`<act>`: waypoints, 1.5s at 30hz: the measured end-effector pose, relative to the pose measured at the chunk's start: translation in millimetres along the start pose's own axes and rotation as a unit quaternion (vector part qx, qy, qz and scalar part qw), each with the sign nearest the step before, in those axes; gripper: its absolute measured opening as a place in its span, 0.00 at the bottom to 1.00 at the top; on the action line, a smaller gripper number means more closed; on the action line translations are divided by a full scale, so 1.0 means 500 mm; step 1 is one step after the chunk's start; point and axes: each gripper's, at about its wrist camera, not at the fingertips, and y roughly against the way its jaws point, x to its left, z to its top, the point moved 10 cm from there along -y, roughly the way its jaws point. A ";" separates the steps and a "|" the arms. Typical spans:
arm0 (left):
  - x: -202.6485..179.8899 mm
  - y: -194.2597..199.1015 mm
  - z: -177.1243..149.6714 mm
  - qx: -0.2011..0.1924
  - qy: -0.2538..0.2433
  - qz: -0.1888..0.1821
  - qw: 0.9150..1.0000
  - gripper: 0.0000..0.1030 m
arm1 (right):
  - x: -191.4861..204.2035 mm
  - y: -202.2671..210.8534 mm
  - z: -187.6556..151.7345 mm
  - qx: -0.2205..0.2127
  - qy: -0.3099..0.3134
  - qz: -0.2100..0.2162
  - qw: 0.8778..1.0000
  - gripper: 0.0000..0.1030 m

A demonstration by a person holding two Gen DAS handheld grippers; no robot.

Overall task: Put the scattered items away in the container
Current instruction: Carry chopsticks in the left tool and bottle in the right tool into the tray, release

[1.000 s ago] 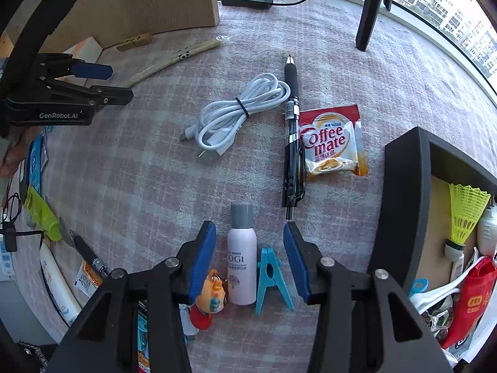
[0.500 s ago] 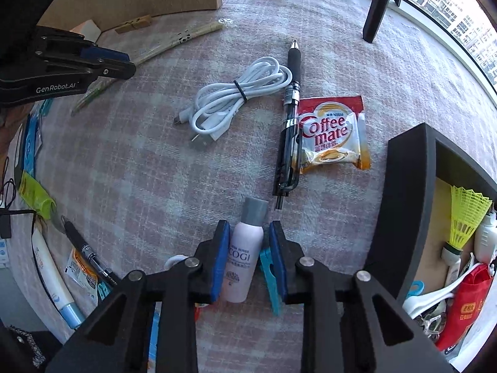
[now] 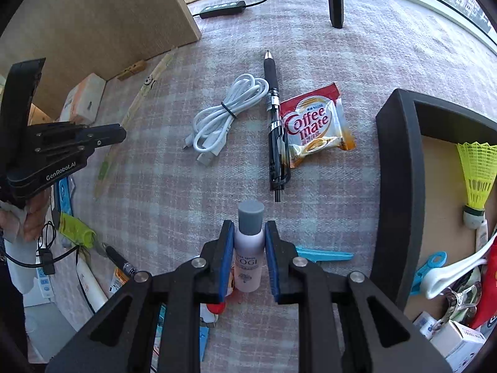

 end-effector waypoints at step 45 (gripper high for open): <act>-0.721 0.205 0.160 -0.101 -0.128 -0.159 0.974 0.48 | -0.493 0.416 -0.193 -0.202 -0.253 -0.111 0.939 0.40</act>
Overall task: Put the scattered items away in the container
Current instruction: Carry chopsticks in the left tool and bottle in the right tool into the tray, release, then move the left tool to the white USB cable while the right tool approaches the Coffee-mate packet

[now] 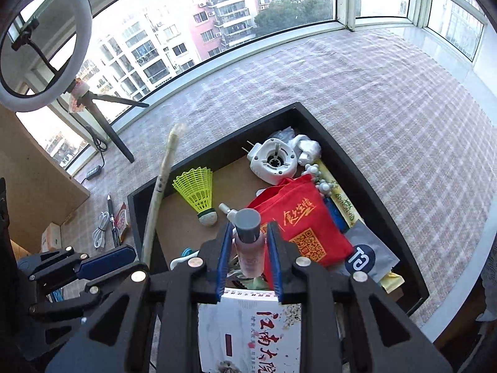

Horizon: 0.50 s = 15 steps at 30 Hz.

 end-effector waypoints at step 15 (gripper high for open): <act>0.175 0.069 -0.040 -0.011 0.051 0.052 0.997 0.46 | 0.103 0.009 0.001 -0.022 0.064 0.005 0.998 0.51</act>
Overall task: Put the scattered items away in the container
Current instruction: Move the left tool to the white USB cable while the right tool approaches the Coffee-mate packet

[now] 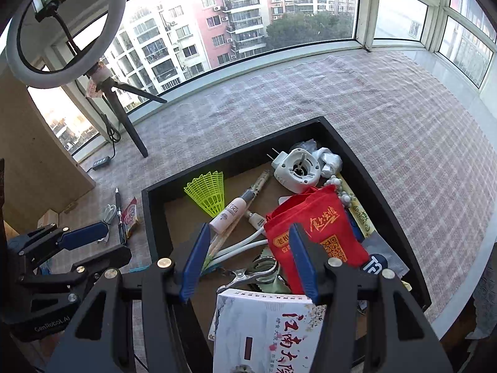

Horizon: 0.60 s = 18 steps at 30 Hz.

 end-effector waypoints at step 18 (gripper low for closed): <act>0.378 0.045 -0.070 0.018 0.116 0.082 0.990 0.46 | 0.317 -0.093 -0.033 0.063 0.144 0.084 0.984 0.51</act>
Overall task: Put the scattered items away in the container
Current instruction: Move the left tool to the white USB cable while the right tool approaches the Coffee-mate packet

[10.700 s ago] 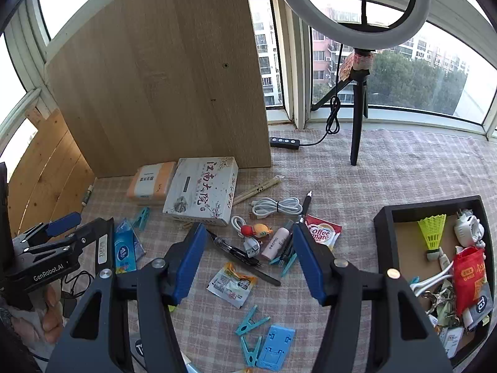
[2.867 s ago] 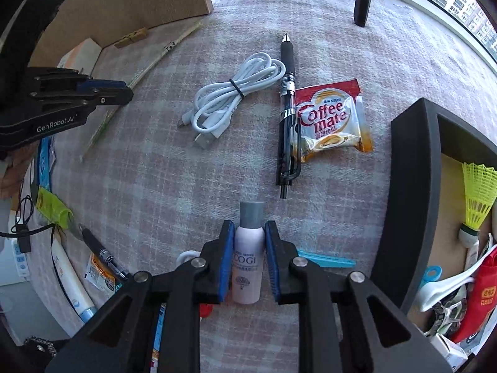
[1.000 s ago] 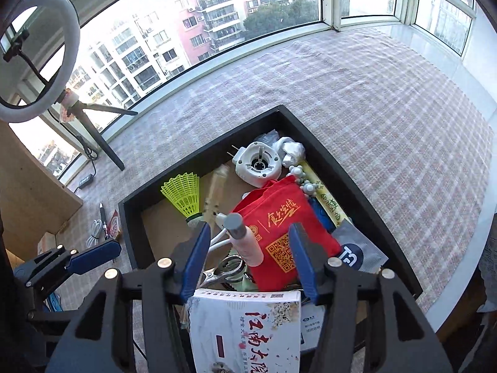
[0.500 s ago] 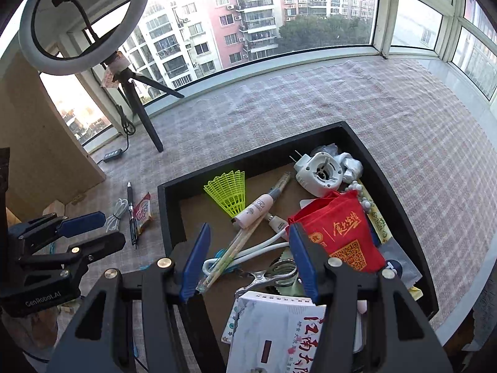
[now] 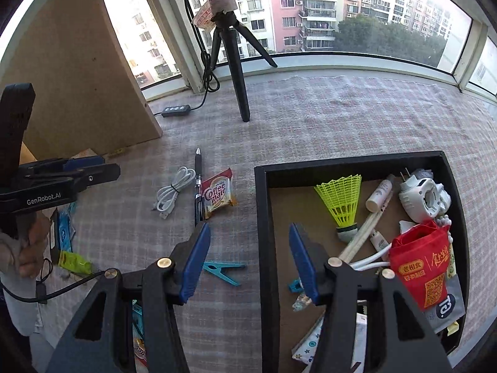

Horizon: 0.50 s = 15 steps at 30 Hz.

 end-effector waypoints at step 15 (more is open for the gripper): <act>-0.006 -0.172 -0.024 0.071 -0.029 0.006 0.997 0.45 | 0.100 -0.219 0.024 0.104 0.021 0.024 0.994 0.38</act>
